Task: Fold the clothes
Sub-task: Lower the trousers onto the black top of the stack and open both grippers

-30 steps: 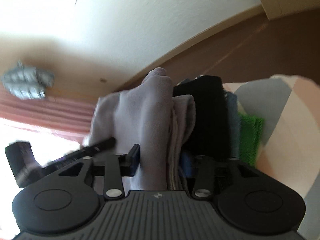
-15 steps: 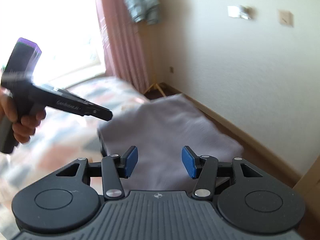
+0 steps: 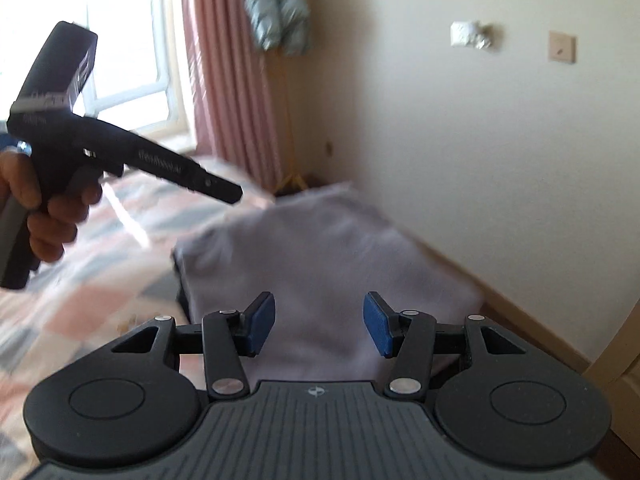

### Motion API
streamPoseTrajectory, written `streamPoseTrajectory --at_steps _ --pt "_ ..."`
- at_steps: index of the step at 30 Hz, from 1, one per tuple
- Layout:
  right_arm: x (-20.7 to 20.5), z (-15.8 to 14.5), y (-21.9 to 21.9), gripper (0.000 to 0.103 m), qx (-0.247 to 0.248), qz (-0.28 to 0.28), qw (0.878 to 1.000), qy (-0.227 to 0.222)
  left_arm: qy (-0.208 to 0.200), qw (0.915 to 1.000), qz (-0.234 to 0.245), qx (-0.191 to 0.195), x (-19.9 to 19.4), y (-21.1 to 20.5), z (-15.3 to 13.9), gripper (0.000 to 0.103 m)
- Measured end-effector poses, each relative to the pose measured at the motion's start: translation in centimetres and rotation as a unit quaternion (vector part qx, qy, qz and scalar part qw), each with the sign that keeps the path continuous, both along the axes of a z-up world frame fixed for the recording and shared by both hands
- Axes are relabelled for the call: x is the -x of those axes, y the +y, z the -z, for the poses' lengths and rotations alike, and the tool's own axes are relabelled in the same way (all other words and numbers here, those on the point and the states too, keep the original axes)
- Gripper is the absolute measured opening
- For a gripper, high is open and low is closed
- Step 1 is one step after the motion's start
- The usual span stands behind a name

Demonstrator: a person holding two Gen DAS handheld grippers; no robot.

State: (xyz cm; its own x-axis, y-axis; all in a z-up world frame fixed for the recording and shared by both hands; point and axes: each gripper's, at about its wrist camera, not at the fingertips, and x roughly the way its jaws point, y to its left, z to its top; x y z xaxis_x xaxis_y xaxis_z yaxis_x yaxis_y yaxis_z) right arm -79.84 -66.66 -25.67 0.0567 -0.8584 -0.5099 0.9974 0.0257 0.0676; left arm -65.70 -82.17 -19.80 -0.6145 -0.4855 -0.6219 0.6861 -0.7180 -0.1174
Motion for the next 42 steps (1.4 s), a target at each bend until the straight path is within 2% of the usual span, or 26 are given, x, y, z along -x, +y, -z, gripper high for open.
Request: streamPoseTrajectory --at_steps 3,5,7,11,13,15,18,20,22,27,30,35,39,42 --pt "0.9 0.1 -2.5 0.047 0.014 0.017 1.0 0.014 0.012 0.9997 0.023 0.003 2.7 -1.8 0.1 0.003" --pt "1.6 1.1 -4.3 0.029 0.009 0.014 1.0 0.022 0.011 0.9993 0.035 -0.006 4.4 -2.9 1.0 0.003" --pt "2.7 2.6 -5.5 0.02 -0.01 0.012 1.0 0.023 0.013 0.9989 0.042 -0.017 5.5 -4.4 2.5 0.003" --pt "5.3 4.1 -5.7 0.015 -0.021 0.032 0.999 -0.014 0.018 0.9974 0.031 -0.062 5.6 -6.8 6.5 0.003" --pt "5.7 4.5 -5.7 0.015 -0.025 0.04 0.999 -0.028 0.03 0.9968 0.026 -0.07 5.3 -7.1 7.8 0.003" --pt "5.6 4.2 -5.6 0.019 -0.025 0.038 0.999 -0.02 0.039 0.9964 0.02 -0.072 5.0 -7.1 7.9 0.003" --pt "5.5 2.7 -4.8 0.033 -0.023 0.043 0.999 -0.015 0.046 0.9967 0.012 -0.066 4.0 -6.5 6.3 0.002" --pt "5.0 1.5 -3.4 0.039 -0.014 0.038 0.999 -0.007 0.046 0.998 0.008 -0.043 2.6 -5.1 5.0 0.002" --pt "4.3 0.4 -1.5 0.04 -0.009 0.021 1.0 -0.005 0.044 0.9988 0.003 -0.02 1.0 -3.5 4.0 0.002" --pt "1.6 0.1 2.3 0.04 -0.019 -0.027 0.999 0.013 0.04 0.9987 -0.02 -0.024 -4.0 0.7 3.7 0.002" --pt "0.2 1.6 3.0 0.04 -0.042 -0.05 0.997 0.035 0.019 0.9986 -0.036 -0.035 -4.8 2.5 5.1 0.003" --pt "-1.5 2.8 1.8 0.042 -0.053 -0.074 0.993 0.078 0.024 0.9964 -0.073 -0.037 -4.8 2.9 6.1 0.004" --pt "-1.1 0.8 2.7 0.041 -0.056 -0.054 0.996 0.034 0.019 0.9937 -0.103 -0.04 -5.1 3.9 4.5 0.004" --pt "-0.9 -0.4 4.4 0.049 -0.055 -0.039 0.998 0.009 -0.001 0.9921 -0.122 -0.028 -5.5 6.1 2.7 0.006"
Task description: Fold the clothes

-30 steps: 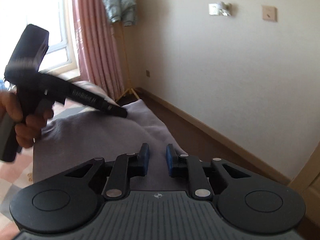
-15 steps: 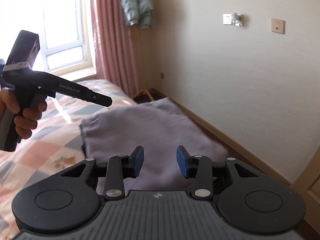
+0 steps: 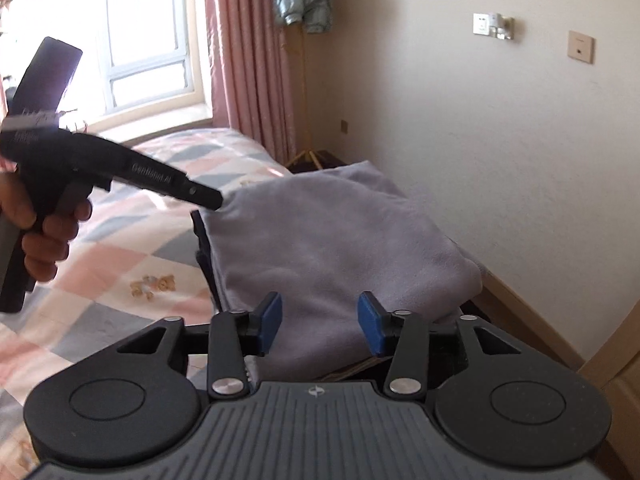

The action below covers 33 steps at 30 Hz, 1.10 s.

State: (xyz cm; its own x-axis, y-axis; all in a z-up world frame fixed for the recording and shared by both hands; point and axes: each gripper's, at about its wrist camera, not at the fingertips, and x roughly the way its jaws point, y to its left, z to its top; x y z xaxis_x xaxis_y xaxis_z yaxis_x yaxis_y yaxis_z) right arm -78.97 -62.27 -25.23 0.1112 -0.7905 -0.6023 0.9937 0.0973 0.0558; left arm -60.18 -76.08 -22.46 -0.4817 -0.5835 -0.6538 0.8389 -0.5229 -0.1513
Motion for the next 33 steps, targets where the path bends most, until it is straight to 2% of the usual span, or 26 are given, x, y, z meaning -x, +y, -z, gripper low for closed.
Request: streamPoseTrajectory --at_steps 3,6,10,12,13,23,27,30,32,33 --pt "0.0 -0.7 1.6 0.052 -0.021 0.028 0.999 -0.026 -0.029 0.9993 -0.016 -0.017 -0.5 2.4 -1.3 0.009" --pt "-0.3 -1.2 3.5 0.055 -0.045 0.069 0.995 -0.061 -0.067 0.9962 -0.031 -0.047 -0.9 4.6 -2.0 0.018" --pt "-1.5 -1.8 6.0 0.061 -0.067 0.118 0.987 -0.089 -0.093 0.9898 -0.051 -0.095 -2.1 7.1 -2.3 0.025" --pt "-2.5 -2.2 7.3 0.063 -0.071 0.138 0.984 -0.092 -0.098 0.9874 -0.056 -0.111 -3.0 8.3 -2.5 0.029" --pt "-3.0 -2.5 8.0 0.067 -0.071 0.148 0.982 -0.093 -0.099 0.9869 -0.054 -0.115 -3.4 9.0 -2.7 0.03" --pt "-8.8 -4.6 13.3 0.074 -0.071 0.216 0.969 -0.101 -0.123 0.9886 -0.025 -0.083 -7.6 15.3 -6.2 0.041" --pt "-10.8 -5.5 14.5 0.077 -0.078 0.23 0.965 -0.098 -0.12 0.9897 -0.018 -0.076 -9.5 16.9 -7.4 0.045" --pt "-12.2 -6.1 14.9 0.083 -0.092 0.243 0.961 -0.092 -0.122 0.9901 -0.013 -0.068 -10.6 17.9 -8.0 0.049" --pt "-13.0 -6.3 15.1 0.091 -0.104 0.252 0.958 -0.091 -0.125 0.9901 -0.01 -0.064 -11.3 18.5 -8.2 0.052" --pt "-13.3 -6.4 15.2 0.091 -0.111 0.254 0.956 -0.092 -0.126 0.99 -0.009 -0.063 -11.7 18.7 -8.3 0.053"
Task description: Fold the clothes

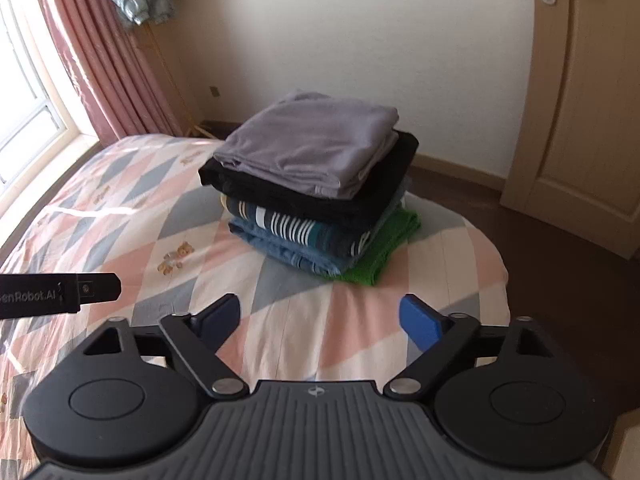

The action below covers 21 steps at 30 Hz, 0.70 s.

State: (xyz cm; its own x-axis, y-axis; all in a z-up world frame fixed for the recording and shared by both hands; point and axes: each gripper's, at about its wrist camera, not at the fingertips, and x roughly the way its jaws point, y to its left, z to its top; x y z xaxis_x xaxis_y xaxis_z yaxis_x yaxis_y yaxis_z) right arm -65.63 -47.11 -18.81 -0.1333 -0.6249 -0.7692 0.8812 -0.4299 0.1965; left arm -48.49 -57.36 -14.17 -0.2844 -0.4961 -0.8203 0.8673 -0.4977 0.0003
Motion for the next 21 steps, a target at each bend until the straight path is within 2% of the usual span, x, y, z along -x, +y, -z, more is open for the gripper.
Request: streamPoseTrajectory --at_steps 4,8,11,15,21 --pt "-1.4 -0.4 0.0 0.095 -0.013 0.006 1.0 -0.006 -0.002 1.0 0.0 0.004 -1.4 0.6 -0.3 0.064" --pt "-2.7 -1.0 -0.2 0.1 -0.018 0.012 1.0 -0.005 -0.006 0.9999 0.004 0.014 -2.6 0.9 -0.5 0.068" --pt "-3.6 -1.4 -0.6 0.1 -0.023 0.011 1.0 0.004 -0.008 0.9997 0.004 0.022 -3.4 0.9 -0.6 0.077" --pt "-4.7 -1.6 -1.2 0.101 -0.034 0.01 0.999 0.011 -0.009 0.9996 0.004 0.025 -4.1 0.7 -0.4 0.081" --pt "-5.3 -1.2 -2.0 0.101 -0.052 0.018 0.998 0.022 -0.008 0.9997 0.001 0.024 -4.8 0.1 0.4 0.092"
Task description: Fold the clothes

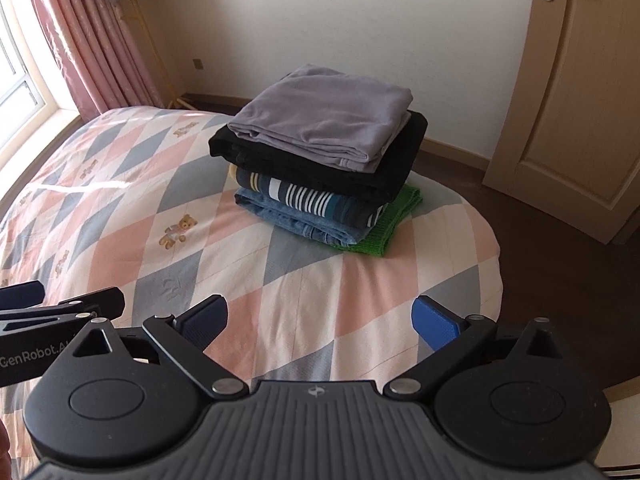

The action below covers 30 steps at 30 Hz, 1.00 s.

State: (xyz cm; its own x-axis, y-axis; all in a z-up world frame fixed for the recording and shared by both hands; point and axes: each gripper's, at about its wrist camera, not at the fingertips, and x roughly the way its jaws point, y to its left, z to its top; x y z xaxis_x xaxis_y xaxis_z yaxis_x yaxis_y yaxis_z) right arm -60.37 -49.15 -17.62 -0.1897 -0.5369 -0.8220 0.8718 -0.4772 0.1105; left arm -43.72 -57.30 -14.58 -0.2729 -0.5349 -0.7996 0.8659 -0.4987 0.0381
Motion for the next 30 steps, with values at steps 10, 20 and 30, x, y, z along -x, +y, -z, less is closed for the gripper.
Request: streamPoseTrajectory --at_steps 10,20,30 --pt "0.6 2.4 -1.9 0.103 -0.053 0.024 0.998 0.031 -0.005 0.9999 -0.009 -0.012 -0.2 -1.8 2.0 0.102" --pt "2.3 3.9 -3.1 0.103 -0.058 0.037 0.998 0.005 -0.034 0.9992 -0.016 -0.01 1.4 -3.1 4.2 0.102" --pt "4.0 5.7 -5.6 0.103 -0.07 0.036 0.997 -0.007 -0.056 0.9979 -0.019 -0.028 3.0 -4.9 6.1 0.102"
